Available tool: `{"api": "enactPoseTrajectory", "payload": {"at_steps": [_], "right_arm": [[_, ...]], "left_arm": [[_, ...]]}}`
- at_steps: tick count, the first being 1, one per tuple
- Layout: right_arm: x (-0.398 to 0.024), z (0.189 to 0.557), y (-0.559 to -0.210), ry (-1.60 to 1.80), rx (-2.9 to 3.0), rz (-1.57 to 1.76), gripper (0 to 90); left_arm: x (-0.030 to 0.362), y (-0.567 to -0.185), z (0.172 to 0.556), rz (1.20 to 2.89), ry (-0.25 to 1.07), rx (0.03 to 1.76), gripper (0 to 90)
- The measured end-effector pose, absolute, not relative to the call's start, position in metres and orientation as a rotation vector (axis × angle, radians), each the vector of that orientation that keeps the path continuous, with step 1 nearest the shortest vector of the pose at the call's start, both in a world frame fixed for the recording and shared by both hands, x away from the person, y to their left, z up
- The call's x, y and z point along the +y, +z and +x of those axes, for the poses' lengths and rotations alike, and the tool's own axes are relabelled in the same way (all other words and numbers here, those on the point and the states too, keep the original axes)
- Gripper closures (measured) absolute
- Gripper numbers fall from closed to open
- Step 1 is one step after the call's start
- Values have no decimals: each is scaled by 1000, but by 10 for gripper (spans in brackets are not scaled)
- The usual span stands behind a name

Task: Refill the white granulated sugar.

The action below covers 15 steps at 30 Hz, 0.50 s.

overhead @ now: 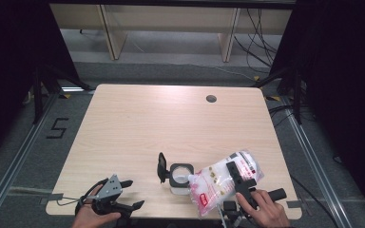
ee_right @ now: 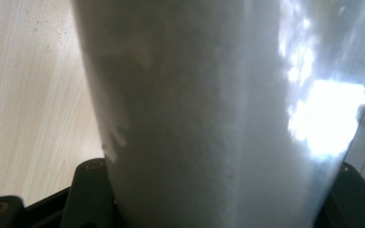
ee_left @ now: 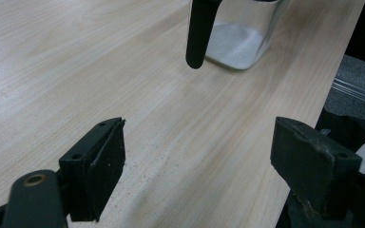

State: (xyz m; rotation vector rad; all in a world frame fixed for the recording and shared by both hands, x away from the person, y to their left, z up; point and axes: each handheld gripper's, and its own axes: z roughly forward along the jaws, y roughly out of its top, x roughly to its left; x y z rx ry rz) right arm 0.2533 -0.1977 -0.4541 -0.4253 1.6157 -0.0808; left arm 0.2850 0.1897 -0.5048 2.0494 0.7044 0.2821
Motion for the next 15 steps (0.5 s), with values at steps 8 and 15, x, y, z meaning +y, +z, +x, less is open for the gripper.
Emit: {"api": "enactPoseTrajectory", "payload": {"at_steps": [8, 15], "right_arm": [[-202, 254, -451, -97, 1605, -420, 429], [-198, 254, -452, -92, 1603, -444, 430]], "left_arm": [[190, -504, 287, 2061, 298, 670, 186], [189, -505, 285, 2043, 283, 710, 186]]}}
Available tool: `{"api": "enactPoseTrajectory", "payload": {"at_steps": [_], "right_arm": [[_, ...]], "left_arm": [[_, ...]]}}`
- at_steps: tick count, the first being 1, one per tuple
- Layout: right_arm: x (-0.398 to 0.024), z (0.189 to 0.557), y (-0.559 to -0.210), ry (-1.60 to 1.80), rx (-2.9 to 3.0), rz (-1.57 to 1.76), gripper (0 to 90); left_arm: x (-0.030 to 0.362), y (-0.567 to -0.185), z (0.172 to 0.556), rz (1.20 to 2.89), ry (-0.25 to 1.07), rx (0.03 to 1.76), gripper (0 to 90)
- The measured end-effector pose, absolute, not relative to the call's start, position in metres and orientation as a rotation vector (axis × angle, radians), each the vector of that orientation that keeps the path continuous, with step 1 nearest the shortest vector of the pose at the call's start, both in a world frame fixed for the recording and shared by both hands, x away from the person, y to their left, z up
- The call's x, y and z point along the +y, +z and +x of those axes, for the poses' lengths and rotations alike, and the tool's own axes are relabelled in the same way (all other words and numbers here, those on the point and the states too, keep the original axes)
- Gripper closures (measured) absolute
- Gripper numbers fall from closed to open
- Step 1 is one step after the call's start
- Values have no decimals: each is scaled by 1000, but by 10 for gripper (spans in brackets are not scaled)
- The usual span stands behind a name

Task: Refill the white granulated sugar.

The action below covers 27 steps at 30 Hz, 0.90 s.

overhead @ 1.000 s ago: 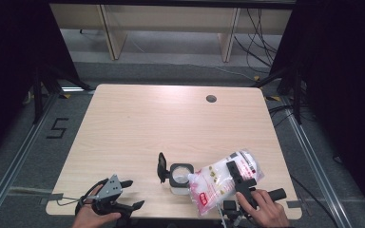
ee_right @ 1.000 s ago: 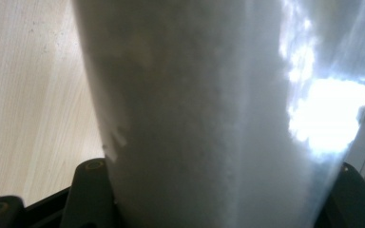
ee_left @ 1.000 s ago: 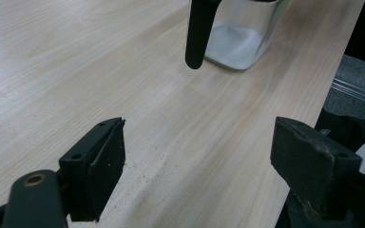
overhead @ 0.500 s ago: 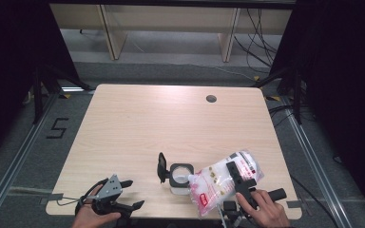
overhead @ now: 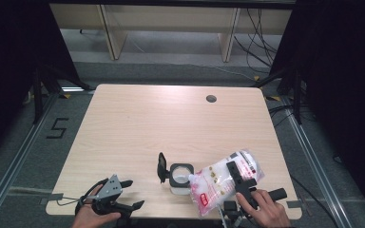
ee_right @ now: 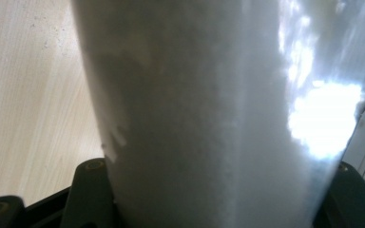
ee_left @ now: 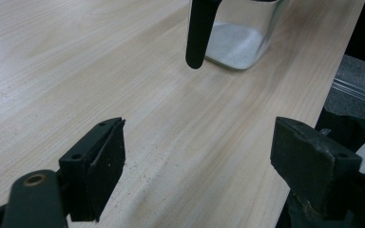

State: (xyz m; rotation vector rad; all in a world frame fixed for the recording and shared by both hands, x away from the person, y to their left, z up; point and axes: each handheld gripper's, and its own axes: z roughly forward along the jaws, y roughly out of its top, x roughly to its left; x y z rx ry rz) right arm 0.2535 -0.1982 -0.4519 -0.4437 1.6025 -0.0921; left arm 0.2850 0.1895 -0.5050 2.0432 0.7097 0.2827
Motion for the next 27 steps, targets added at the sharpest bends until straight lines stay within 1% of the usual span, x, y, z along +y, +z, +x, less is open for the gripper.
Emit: {"api": "enactPoseTrajectory", "payload": {"at_steps": [4, 6, 7, 11, 14, 16, 18, 20, 27], "right_arm": [[-198, 250, -452, -115, 1631, -398, 430], [-197, 251, -451, -119, 1618, -428, 430], [-197, 251, -451, -119, 1620, -429, 430], [-196, 251, -452, -117, 1618, -432, 430], [-195, 252, -452, -90, 1586, -467, 430], [-193, 249, -452, -104, 1616, -435, 430], [-193, 250, -451, -89, 1591, -459, 430], [-194, 250, -453, -89, 1617, -423, 430], [-193, 250, -450, -113, 1603, -456, 430]], "left_arm": [[190, -504, 286, 2057, 298, 674, 186], [190, -504, 286, 2057, 291, 684, 186], [189, -505, 284, 2041, 273, 720, 186], [190, -504, 286, 2057, 292, 685, 186], [190, -505, 285, 2049, 290, 683, 186], [190, -504, 286, 2057, 291, 685, 186], [189, -505, 284, 2030, 271, 722, 186], [189, -505, 285, 2039, 288, 688, 186], [189, -505, 285, 2040, 286, 693, 186]]}}
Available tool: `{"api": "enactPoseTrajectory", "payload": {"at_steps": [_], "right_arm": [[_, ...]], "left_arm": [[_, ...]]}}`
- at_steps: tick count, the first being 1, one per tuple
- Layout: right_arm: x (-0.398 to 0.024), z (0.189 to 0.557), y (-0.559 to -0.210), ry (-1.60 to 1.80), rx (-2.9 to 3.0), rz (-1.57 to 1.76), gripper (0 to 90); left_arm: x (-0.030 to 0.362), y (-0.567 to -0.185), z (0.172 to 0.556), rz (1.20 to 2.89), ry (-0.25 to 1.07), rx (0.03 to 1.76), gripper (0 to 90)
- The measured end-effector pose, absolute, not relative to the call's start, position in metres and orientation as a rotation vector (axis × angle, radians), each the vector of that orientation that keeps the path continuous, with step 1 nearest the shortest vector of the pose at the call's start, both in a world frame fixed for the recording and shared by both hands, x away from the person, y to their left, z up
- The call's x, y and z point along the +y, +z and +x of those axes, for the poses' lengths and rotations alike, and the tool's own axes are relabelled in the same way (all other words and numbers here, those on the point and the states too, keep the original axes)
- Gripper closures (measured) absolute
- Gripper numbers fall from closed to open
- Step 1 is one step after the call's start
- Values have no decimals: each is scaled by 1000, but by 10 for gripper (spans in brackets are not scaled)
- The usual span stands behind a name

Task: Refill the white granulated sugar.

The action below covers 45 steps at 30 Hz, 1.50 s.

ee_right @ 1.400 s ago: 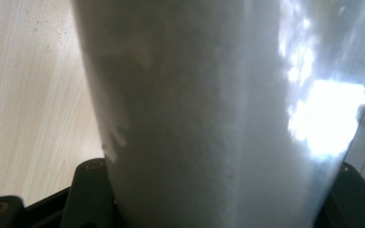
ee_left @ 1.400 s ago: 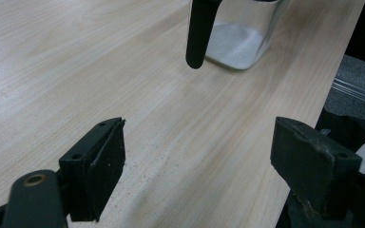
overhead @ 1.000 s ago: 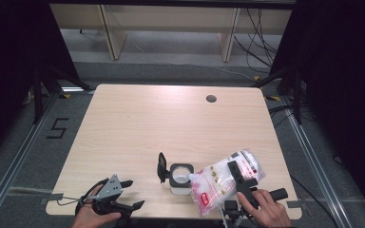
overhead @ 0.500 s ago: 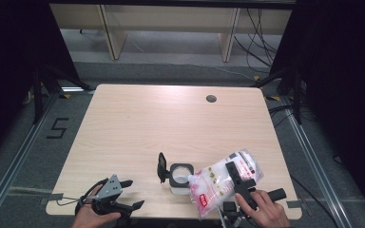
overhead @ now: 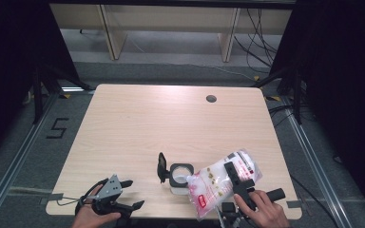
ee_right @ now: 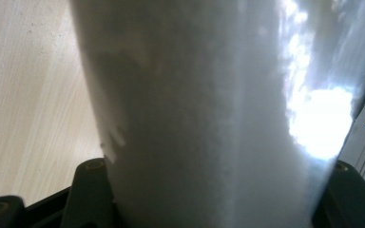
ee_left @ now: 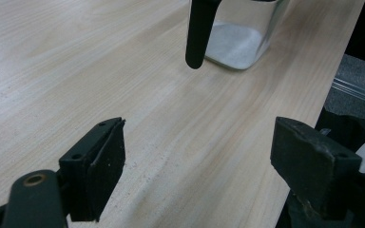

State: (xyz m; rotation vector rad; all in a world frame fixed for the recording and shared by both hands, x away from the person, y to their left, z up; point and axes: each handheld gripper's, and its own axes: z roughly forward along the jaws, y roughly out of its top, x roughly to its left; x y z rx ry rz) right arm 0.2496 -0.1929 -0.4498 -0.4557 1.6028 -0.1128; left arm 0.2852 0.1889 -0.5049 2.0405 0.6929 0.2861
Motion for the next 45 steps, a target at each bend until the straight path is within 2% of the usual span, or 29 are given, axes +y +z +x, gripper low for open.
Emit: {"api": "enactPoseTrajectory", "payload": {"at_steps": [35, 45], "right_arm": [[-197, 256, -451, -57, 1592, -471, 430], [-196, 253, -451, -73, 1597, -453, 430]], "left_arm": [[188, -507, 287, 2034, 261, 744, 186], [186, -506, 286, 2038, 259, 710, 186]]}}
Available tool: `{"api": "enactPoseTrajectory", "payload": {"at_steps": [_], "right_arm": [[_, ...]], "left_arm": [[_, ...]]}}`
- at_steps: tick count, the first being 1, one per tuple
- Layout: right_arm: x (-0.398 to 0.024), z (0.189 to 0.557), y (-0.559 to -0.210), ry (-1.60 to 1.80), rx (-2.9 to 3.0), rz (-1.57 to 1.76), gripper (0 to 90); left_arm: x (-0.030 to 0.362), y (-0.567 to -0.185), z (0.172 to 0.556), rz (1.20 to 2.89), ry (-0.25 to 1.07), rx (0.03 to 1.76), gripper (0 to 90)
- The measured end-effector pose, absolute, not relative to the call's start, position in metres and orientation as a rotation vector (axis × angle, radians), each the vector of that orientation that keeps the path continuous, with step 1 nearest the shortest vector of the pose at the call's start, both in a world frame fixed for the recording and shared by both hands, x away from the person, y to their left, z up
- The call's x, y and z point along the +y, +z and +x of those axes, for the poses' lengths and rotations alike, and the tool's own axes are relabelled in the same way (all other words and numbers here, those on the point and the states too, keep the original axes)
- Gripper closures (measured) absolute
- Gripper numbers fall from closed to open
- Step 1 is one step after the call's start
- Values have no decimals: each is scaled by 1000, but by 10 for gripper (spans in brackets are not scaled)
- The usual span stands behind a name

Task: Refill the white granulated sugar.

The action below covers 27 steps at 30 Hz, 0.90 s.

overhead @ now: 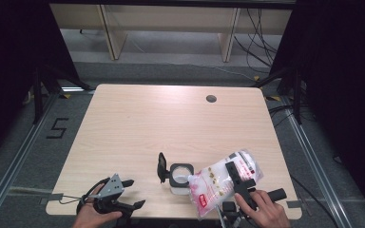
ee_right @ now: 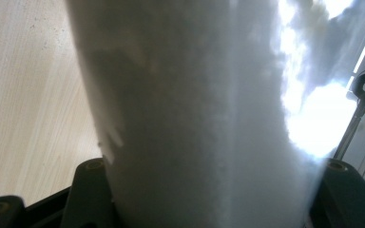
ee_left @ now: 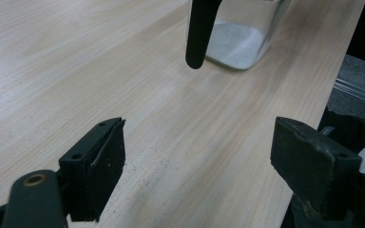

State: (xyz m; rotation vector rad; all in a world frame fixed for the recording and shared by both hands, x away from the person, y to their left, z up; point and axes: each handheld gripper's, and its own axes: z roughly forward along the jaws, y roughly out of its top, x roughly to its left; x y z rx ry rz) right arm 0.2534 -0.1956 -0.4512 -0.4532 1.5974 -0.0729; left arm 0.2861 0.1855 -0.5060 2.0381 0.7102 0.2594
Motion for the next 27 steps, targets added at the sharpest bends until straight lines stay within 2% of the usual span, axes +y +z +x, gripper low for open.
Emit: {"api": "enactPoseTrajectory", "payload": {"at_steps": [8, 27], "right_arm": [[-195, 254, -450, -71, 1594, -454, 430], [-195, 255, -449, -96, 1587, -468, 431]], "left_arm": [[186, -504, 289, 2065, 271, 670, 186], [186, -505, 287, 2062, 268, 702, 186]]}}
